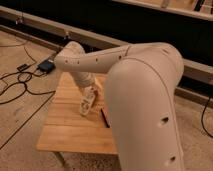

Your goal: Knock the bottle over

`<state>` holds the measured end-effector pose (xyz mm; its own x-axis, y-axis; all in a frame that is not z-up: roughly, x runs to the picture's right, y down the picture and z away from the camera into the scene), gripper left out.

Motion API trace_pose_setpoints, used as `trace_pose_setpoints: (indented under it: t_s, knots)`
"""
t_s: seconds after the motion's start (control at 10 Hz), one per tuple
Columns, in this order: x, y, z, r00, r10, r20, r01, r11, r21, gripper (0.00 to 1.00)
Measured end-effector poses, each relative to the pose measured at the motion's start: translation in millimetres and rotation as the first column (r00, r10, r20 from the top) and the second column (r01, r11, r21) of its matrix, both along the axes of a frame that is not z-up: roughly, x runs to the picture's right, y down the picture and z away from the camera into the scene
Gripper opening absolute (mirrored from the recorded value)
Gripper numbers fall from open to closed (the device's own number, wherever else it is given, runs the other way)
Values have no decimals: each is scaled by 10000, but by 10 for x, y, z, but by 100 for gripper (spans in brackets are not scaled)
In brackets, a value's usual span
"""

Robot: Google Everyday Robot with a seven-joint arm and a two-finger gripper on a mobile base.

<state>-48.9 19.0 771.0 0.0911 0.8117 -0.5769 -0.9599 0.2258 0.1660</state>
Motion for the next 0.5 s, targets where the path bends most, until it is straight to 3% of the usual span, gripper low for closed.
trace_pose_setpoints:
  t_s: [0.3,0.5]
  knots:
    - [530,6,-139,9955,521,-787,-517,9986,79,65]
    - [645,3,-197,9934,701,-908,-692,9975,130,65]
